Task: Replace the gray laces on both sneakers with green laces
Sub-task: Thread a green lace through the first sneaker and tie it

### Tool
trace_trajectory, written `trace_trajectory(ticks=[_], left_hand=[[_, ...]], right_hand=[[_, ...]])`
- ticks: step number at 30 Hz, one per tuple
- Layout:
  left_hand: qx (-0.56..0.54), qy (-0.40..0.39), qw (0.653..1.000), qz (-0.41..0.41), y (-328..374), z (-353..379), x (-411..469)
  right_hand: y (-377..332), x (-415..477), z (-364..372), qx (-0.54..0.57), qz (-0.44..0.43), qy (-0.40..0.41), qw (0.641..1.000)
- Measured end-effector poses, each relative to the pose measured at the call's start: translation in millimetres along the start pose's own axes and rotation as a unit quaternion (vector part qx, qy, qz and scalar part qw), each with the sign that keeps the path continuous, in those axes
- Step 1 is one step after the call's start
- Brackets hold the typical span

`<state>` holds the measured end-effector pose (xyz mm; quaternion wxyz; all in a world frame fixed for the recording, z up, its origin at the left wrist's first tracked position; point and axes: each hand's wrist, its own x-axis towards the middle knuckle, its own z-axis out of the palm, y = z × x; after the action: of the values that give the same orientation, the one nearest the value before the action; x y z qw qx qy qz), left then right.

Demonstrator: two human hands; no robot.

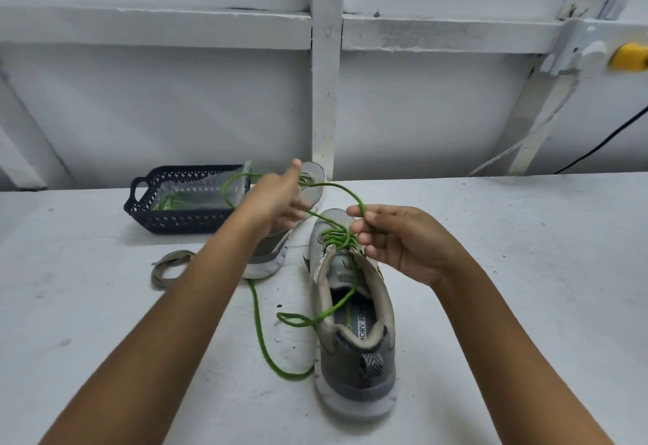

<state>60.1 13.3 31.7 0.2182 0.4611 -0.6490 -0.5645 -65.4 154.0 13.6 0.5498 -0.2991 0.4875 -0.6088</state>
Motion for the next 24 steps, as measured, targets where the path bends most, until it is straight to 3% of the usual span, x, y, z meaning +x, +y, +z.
trace_trajectory(ticks=[5,10,14,18,24], left_hand=[[0.262,-0.018,0.954,0.148,-38.5,39.3,-27.3],[0.361,-0.042,0.926,0.100,-57.3,61.7,-21.8],[0.321,-0.055,0.942,0.080,-56.8,61.7,-21.1],[0.154,-0.076,0.984,0.053,-67.1,59.7,-18.4],[0.013,-0.076,0.995,0.061,-88.8,53.9,-16.6]], right_hand=[[13.3,0.5,-17.2,-0.130,-0.070,0.158,0.976],[34.5,2.2,-16.3,-0.149,-0.080,0.212,0.963],[49.9,7.9,-15.2,-0.117,-0.105,0.267,0.951],[60.1,9.1,-11.9,-0.060,-0.136,0.295,0.944],[70.7,11.6,-8.5,-0.058,-0.153,0.300,0.940]])
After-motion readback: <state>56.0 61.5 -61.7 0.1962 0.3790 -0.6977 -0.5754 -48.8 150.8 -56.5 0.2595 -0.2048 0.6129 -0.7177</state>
